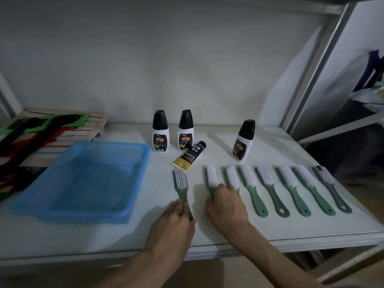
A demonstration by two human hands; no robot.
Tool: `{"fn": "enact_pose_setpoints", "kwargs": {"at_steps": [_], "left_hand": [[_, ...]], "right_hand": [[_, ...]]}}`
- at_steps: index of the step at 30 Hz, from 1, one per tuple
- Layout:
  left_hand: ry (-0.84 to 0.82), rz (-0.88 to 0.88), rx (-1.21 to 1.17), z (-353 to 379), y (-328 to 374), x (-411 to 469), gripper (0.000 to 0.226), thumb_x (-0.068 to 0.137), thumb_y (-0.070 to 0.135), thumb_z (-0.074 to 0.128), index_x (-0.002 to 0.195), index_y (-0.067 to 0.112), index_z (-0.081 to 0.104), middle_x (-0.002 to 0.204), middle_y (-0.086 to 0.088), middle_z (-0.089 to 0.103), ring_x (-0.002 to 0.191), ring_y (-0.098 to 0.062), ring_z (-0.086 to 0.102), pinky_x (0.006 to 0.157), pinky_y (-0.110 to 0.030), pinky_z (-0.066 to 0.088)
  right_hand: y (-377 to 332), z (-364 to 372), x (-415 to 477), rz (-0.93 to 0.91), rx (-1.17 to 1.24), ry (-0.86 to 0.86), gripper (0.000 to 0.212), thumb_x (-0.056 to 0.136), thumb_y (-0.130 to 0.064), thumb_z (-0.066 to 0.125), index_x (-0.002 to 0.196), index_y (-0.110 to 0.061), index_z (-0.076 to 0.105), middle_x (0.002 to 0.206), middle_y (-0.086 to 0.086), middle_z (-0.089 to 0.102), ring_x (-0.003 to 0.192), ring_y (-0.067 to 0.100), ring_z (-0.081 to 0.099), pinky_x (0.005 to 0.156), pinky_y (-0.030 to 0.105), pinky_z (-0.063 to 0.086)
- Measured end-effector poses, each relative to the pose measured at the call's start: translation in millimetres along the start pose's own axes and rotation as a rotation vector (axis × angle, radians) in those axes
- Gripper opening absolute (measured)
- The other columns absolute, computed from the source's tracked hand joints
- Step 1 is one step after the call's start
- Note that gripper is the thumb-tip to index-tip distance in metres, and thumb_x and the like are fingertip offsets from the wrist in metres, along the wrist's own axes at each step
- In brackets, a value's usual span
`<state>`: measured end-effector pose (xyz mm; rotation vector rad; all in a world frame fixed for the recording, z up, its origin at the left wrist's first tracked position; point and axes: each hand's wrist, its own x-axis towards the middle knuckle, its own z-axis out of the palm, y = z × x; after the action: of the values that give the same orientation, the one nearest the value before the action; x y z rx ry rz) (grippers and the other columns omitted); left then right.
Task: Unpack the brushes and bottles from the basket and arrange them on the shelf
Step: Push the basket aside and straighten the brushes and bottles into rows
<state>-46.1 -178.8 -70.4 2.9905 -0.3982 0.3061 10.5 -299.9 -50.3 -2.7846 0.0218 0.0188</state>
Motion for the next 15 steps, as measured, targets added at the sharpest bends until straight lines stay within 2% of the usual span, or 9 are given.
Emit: {"fn": "enact_pose_setpoints", "kwargs": {"at_steps": [2, 4, 5, 8, 11, 15], "left_hand": [[0.024, 0.029, -0.003, 1.8, -1.1, 0.2, 0.030, 0.054, 0.033, 0.083, 0.065, 0.005, 0.079, 0.069, -0.006, 0.076, 0.066, -0.015, 0.075, 0.053, -0.018, 0.055], [-0.025, 0.015, -0.054, 4.2, -1.7, 0.5, 0.041, 0.071, 0.034, 0.050, 0.069, 0.007, 0.081, 0.072, -0.002, 0.077, 0.069, -0.012, 0.075, 0.056, -0.016, 0.054], [-0.036, 0.007, -0.080, 6.1, -2.8, 1.2, 0.045, 0.071, 0.035, 0.045, 0.071, 0.008, 0.081, 0.073, -0.001, 0.077, 0.070, -0.011, 0.075, 0.057, -0.016, 0.054], [-0.034, 0.016, -0.128, 7.2, -4.1, 0.4, 0.042, 0.068, 0.040, 0.052, 0.075, 0.011, 0.082, 0.077, 0.004, 0.078, 0.074, -0.006, 0.074, 0.063, -0.013, 0.054], [-0.093, 0.028, -0.122, 8.3, 0.5, -2.2, 0.051, 0.070, 0.038, 0.038, 0.075, 0.012, 0.082, 0.078, 0.006, 0.078, 0.076, -0.003, 0.074, 0.069, -0.012, 0.052], [-0.123, 0.030, -0.105, 2.4, 2.7, -4.7, 0.053, 0.069, 0.037, 0.036, 0.073, 0.011, 0.082, 0.077, 0.004, 0.078, 0.074, -0.005, 0.074, 0.073, -0.014, 0.048]], "right_hand": [[-0.7, 0.1, -0.4, 0.010, -0.013, -0.003, 0.027, 0.094, -0.018, 0.044, 0.115, -0.004, 0.055, 0.120, 0.016, 0.054, 0.108, 0.034, 0.059, 0.080, 0.037, 0.048], [-1.0, 0.2, -0.8, 0.019, -0.023, -0.005, 0.028, 0.094, -0.017, 0.045, 0.116, -0.003, 0.055, 0.121, 0.016, 0.054, 0.109, 0.034, 0.058, 0.080, 0.036, 0.047], [-1.1, 0.0, -0.9, 0.022, -0.026, -0.007, 0.028, 0.094, -0.017, 0.045, 0.116, -0.003, 0.055, 0.121, 0.016, 0.054, 0.109, 0.034, 0.058, 0.080, 0.036, 0.047], [-0.2, 0.3, -1.4, 0.032, -0.025, -0.017, 0.028, 0.093, -0.018, 0.046, 0.116, -0.004, 0.055, 0.120, 0.016, 0.054, 0.109, 0.033, 0.058, 0.081, 0.035, 0.046], [0.1, 0.5, -2.2, 0.039, -0.025, -0.021, 0.027, 0.093, -0.019, 0.047, 0.116, -0.005, 0.055, 0.120, 0.015, 0.054, 0.109, 0.032, 0.058, 0.080, 0.035, 0.046], [-0.4, -0.7, -1.5, 0.040, -0.028, -0.035, 0.026, 0.093, -0.018, 0.047, 0.115, -0.006, 0.056, 0.118, 0.014, 0.055, 0.106, 0.031, 0.060, 0.080, 0.035, 0.047]]}}
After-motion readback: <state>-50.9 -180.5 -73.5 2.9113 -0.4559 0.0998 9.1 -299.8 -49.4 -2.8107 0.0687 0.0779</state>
